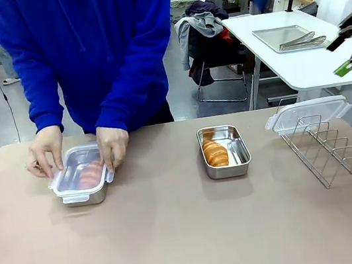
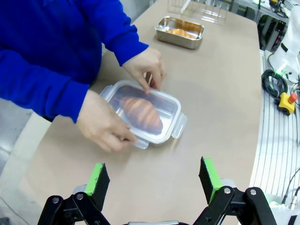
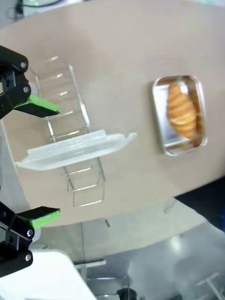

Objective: Place the bread in airtight containers.
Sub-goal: Pick up one Airtight Container lid and hand it to the human.

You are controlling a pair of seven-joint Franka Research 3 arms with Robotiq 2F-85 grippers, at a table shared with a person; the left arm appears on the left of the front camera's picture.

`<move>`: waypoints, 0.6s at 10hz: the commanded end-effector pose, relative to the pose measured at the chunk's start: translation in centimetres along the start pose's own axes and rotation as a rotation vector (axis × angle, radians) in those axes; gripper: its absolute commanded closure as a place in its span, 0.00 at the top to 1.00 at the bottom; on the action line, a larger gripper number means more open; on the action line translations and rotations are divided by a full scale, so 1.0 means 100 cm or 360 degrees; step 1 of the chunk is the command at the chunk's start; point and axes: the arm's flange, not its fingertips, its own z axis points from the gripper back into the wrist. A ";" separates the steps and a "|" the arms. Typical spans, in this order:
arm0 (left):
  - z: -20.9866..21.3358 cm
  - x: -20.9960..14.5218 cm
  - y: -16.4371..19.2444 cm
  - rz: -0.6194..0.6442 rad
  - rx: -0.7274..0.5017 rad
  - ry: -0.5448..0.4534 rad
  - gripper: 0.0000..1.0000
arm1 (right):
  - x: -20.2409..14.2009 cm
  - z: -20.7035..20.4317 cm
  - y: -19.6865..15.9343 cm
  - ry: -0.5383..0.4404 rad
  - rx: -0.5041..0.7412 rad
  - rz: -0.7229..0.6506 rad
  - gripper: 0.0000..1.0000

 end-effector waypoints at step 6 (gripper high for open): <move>0.000 0.000 0.000 -0.0034 0.0001 -0.0036 1.00 | 0.015 -0.079 0.009 0.0459 0.0207 0.0314 1.00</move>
